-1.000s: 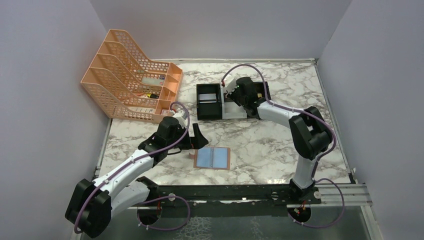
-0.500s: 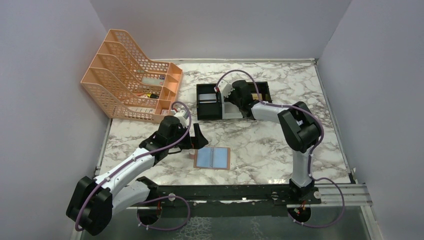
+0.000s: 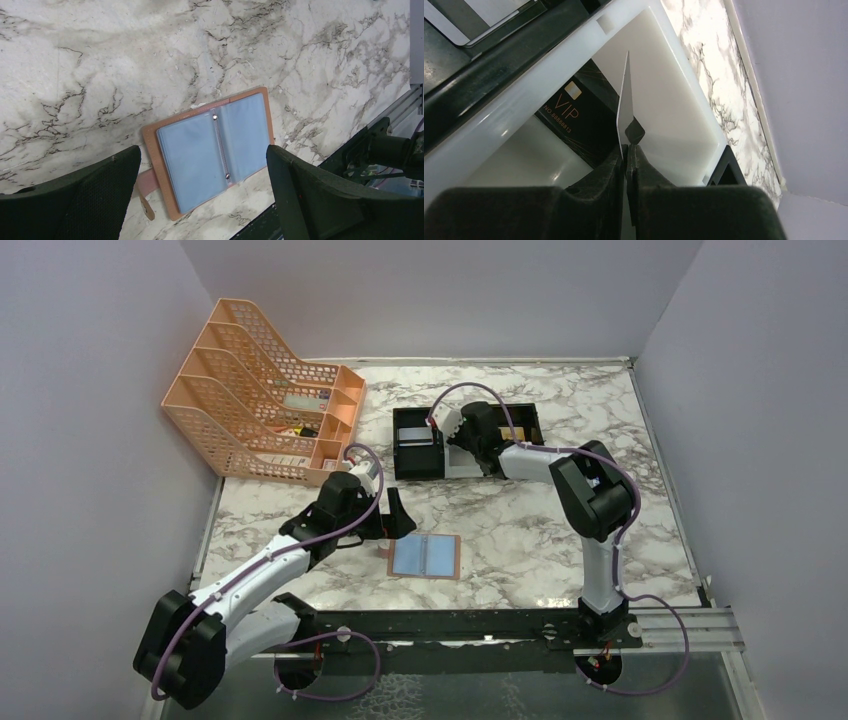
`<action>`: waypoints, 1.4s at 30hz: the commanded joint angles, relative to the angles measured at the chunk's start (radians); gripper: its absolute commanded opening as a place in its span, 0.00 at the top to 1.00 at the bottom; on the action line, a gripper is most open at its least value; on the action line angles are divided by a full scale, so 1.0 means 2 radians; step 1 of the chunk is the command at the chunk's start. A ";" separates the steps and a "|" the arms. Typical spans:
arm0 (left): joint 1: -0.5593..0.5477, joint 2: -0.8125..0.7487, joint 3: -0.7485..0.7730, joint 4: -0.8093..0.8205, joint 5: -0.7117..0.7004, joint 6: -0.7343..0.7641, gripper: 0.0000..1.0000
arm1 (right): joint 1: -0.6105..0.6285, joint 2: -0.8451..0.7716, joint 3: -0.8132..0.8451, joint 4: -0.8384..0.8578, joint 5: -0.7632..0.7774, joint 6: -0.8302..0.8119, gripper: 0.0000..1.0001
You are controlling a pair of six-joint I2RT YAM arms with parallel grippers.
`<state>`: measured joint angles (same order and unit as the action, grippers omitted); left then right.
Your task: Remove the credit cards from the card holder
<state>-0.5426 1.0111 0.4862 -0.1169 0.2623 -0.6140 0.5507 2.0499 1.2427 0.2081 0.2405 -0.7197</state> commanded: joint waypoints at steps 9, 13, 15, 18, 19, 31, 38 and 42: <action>0.001 -0.003 0.016 -0.001 -0.005 0.005 0.01 | 0.000 -0.011 0.006 -0.013 -0.028 0.001 0.69; 0.001 -0.002 0.015 0.000 -0.004 0.005 0.01 | 0.001 -0.012 0.006 -0.013 -0.031 0.003 0.67; 0.001 0.000 0.015 0.001 -0.002 0.004 0.01 | 0.001 -0.014 0.005 -0.014 -0.034 0.007 0.66; 0.001 0.003 0.014 0.002 0.003 0.004 0.01 | 0.001 -0.019 0.003 -0.023 -0.041 0.007 0.64; 0.001 0.003 0.015 0.002 0.004 0.004 0.01 | 0.001 -0.021 0.001 -0.025 -0.041 0.009 0.63; 0.001 -0.002 0.002 -0.001 0.013 -0.014 0.01 | 0.001 -0.122 -0.016 -0.073 -0.091 0.171 0.52; -0.004 0.033 0.004 -0.006 0.027 -0.017 0.06 | 0.000 -0.245 -0.081 -0.152 -0.218 0.533 0.49; -0.014 0.049 0.002 -0.007 0.015 -0.016 0.10 | 0.003 -0.300 -0.208 -0.081 -0.365 0.663 0.55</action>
<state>-0.5522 1.0863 0.4862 -0.1265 0.2825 -0.6411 0.5480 1.5154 1.0420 0.0231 -0.1673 0.1810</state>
